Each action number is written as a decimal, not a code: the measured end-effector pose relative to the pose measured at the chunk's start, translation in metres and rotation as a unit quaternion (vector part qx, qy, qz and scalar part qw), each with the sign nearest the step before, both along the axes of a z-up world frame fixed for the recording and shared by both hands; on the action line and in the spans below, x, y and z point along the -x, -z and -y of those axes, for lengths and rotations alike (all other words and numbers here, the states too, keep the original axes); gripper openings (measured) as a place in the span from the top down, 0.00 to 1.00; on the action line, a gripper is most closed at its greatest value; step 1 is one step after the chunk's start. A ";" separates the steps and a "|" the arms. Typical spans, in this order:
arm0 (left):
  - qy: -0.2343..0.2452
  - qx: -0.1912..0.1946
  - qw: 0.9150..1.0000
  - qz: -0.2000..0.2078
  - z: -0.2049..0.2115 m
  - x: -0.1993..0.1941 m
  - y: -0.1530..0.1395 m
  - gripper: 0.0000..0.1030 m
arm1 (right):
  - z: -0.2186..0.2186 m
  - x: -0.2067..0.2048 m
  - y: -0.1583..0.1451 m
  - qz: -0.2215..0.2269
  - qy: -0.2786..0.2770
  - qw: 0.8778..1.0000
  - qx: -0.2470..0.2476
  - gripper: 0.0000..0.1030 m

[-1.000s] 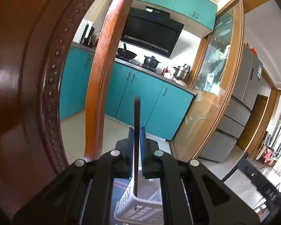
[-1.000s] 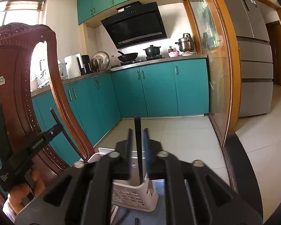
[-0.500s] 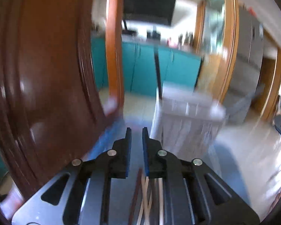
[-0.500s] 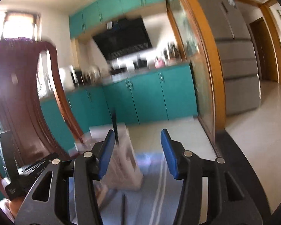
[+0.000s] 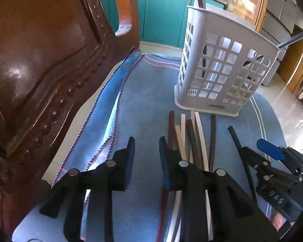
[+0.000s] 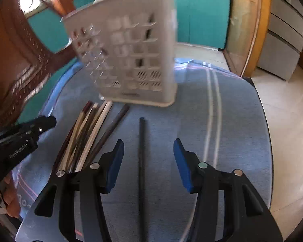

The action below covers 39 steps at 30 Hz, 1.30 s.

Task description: Organize utensils

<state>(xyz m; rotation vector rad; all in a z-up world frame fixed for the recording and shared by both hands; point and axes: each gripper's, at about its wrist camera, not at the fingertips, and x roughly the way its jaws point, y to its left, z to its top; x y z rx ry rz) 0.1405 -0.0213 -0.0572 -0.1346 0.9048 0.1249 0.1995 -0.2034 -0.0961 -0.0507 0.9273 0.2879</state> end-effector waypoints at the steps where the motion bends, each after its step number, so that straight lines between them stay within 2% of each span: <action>1: 0.002 -0.001 1.000 -0.003 0.000 0.001 0.001 0.74 | -0.003 -0.002 0.005 -0.008 -0.001 1.000 0.006 0.51; 5: 0.009 -0.001 1.000 -0.012 0.001 0.001 0.007 0.73 | -0.011 0.001 0.012 -0.004 -0.005 1.000 0.029 0.51; 7: 0.012 -0.003 1.000 -0.013 0.004 0.003 0.008 0.71 | -0.013 0.003 0.014 0.001 -0.002 0.999 0.035 0.55; 9: 0.014 -0.006 1.000 -0.015 0.009 0.000 0.015 0.70 | -0.012 0.004 0.013 0.005 0.003 0.999 0.038 0.74; 10: 0.015 -0.006 1.000 -0.016 0.010 0.000 0.016 0.70 | -0.010 0.004 0.013 0.005 0.004 0.999 0.036 0.78; 12: 0.016 -0.009 1.000 -0.018 0.013 -0.003 0.019 0.70 | -0.006 0.003 0.014 0.003 0.010 0.999 0.030 0.93; 18: 0.017 -0.004 1.000 -0.022 0.013 -0.004 0.020 0.68 | 0.015 -0.005 0.011 -0.005 0.048 0.999 0.000 0.93; 22: 0.022 0.019 0.999 -0.027 0.011 -0.008 0.025 0.67 | 0.030 -0.004 0.008 -0.009 0.074 0.997 -0.016 0.93; 26: 0.033 0.045 0.998 -0.036 0.012 -0.010 0.030 0.66 | 0.029 -0.004 0.012 -0.017 0.069 0.997 -0.022 0.93; 35: 0.046 0.043 0.997 -0.038 0.019 -0.013 0.035 0.65 | 0.028 -0.001 0.012 -0.016 0.065 0.998 -0.022 0.91; 39: 0.058 0.040 0.997 -0.037 0.028 -0.013 0.036 0.72 | 0.027 -0.001 0.013 -0.015 0.065 0.998 -0.020 0.91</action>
